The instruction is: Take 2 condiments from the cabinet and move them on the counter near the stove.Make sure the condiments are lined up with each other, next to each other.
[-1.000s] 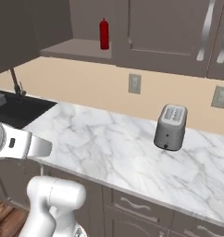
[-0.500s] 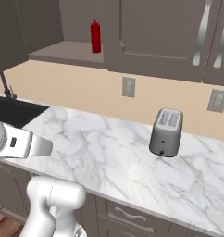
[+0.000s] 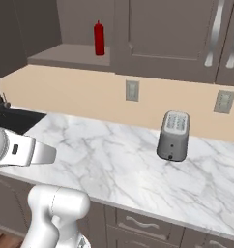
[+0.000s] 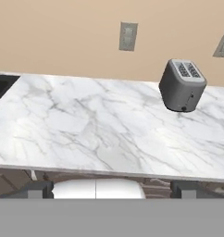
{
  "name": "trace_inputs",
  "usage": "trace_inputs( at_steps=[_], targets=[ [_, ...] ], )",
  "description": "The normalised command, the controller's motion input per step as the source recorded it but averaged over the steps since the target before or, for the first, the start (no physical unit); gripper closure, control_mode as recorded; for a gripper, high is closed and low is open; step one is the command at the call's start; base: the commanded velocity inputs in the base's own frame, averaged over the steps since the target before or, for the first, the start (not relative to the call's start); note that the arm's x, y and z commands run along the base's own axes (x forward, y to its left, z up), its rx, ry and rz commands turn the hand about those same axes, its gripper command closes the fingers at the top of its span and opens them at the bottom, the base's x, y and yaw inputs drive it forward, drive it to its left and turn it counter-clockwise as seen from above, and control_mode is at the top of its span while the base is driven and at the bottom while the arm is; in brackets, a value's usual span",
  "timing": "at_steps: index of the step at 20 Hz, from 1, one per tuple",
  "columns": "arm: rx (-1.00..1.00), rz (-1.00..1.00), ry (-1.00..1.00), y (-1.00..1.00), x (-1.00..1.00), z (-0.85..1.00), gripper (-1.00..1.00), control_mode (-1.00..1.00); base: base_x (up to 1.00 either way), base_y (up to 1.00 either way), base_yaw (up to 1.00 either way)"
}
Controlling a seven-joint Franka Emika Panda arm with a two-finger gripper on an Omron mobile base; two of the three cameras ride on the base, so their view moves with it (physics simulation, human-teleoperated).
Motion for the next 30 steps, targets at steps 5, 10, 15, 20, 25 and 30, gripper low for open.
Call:
trace_inputs(
  at_steps=[5, 10, 15, 20, 25, 30],
  targets=[
    [0.00, 0.00, 0.00, 0.00, 0.00, 0.00, -1.00, 1.00, 0.02, 0.53, -0.08],
    [0.00, 0.00, 0.00, 0.00, 0.00, 0.00, -1.00, 1.00, 0.66, -0.01, -0.03],
    [0.00, 0.00, 0.00, 0.00, 0.00, 0.00, -1.00, 1.00, 0.60, -0.08, 0.00],
    [0.00, 0.00, 0.00, 0.00, 0.00, 0.00, -1.00, 1.00, 0.10, 0.00, 0.00],
    [0.00, 0.00, 0.00, 0.00, 0.00, 0.00, -1.00, 1.00, 0.03, 0.00, 0.01],
    [0.00, 0.04, -0.04, -0.18, -0.04, 0.12, -1.00, -1.00, 0.00, -0.04, 0.03]
  ],
)
